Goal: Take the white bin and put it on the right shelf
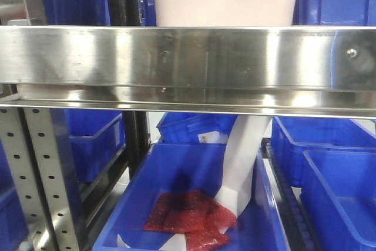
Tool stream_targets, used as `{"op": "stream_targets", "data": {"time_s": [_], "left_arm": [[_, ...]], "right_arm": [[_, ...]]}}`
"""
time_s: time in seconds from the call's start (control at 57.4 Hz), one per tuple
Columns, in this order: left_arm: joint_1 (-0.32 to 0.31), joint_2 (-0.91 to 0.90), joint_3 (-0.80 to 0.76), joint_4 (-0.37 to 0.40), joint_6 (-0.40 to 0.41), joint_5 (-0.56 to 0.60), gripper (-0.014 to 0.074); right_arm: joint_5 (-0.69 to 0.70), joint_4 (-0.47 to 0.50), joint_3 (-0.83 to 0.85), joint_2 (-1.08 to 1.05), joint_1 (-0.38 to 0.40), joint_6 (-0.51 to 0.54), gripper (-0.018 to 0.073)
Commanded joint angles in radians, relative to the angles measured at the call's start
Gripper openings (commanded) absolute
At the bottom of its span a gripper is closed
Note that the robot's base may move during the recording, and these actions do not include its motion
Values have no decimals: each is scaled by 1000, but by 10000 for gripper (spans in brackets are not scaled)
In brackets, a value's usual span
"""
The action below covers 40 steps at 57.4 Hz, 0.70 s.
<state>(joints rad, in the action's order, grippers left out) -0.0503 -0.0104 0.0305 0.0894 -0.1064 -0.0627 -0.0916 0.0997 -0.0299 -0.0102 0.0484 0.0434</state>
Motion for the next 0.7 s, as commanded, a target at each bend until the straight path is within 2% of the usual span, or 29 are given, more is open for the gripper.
{"op": "stream_targets", "data": {"time_s": [0.0, 0.68], "left_arm": [[-1, -9, 13, 8, -2, 91, -120], [-1, -9, 13, 8, -2, 91, -120]], "right_arm": [[92, 2, 16, -20, 8, 4, 74], [92, 2, 16, -20, 8, 4, 74]]}}
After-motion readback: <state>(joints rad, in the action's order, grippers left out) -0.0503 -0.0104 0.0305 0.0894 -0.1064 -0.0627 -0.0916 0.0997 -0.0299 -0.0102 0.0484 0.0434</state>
